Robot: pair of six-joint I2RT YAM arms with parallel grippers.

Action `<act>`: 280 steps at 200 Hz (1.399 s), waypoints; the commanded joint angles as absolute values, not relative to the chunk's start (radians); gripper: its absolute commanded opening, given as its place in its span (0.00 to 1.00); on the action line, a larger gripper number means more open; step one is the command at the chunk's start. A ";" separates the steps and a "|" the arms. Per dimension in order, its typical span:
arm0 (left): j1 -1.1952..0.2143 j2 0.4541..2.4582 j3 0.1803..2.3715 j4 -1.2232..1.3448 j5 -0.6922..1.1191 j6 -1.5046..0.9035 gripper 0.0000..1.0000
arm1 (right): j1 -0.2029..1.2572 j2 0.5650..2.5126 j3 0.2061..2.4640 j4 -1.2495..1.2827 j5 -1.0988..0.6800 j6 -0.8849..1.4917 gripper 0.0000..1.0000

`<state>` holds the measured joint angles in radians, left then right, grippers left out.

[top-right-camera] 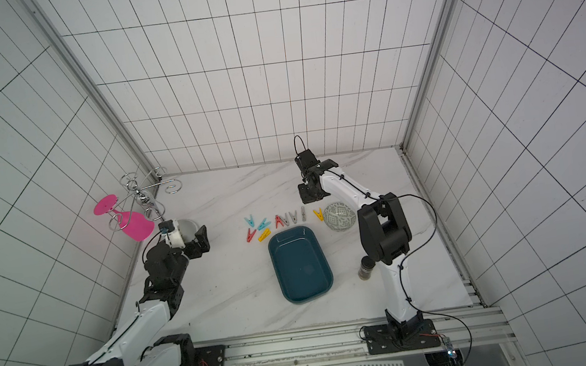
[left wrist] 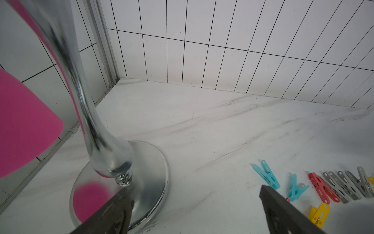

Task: Take the clothespins out of the storage box
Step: Place the clothespin at the center of the board, then reset both arms

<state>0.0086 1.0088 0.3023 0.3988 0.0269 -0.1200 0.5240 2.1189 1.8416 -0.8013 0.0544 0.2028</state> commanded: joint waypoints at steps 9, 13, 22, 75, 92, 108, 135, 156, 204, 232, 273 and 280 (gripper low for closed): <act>0.011 0.984 0.287 0.395 0.004 -0.119 0.99 | 0.502 2.219 1.958 -0.922 0.092 0.215 0.08; 0.011 0.982 0.285 0.394 0.005 -0.118 0.99 | 0.499 2.230 1.967 -0.928 0.090 0.213 0.08; 0.012 0.977 0.282 0.392 0.002 -0.117 0.99 | 0.495 2.252 1.984 -0.936 0.081 0.208 0.08; 0.012 0.975 0.276 0.402 -0.009 -0.115 0.99 | 0.491 2.320 2.037 -0.969 0.058 0.186 0.15; 0.011 0.974 0.270 0.421 -0.013 -0.108 0.99 | 0.488 2.318 2.049 -0.971 0.050 0.182 0.21; 0.012 0.971 0.257 0.451 -0.019 -0.104 0.99 | 0.479 2.304 2.058 -0.971 0.039 0.183 0.25; 0.012 0.968 0.237 0.495 -0.038 -0.097 0.99 | 0.448 2.242 2.057 -0.967 0.022 0.192 0.29; 0.011 0.969 0.220 0.534 -0.052 -0.093 0.99 | 0.405 2.168 2.026 -0.931 0.001 0.190 0.38; 0.014 1.013 0.203 0.614 -0.076 -0.088 0.99 | 0.286 1.925 1.770 -0.694 -0.042 0.111 0.66; 0.020 1.064 0.197 0.680 -0.075 -0.085 0.99 | 0.223 1.765 1.561 -0.533 -0.051 0.063 0.81; 0.029 1.133 0.200 0.758 -0.072 -0.080 0.99 | 0.128 1.580 1.288 -0.352 -0.084 0.052 0.99; 0.028 1.154 0.201 0.781 -0.071 -0.077 0.99 | 0.109 1.551 1.240 -0.316 -0.091 0.057 0.98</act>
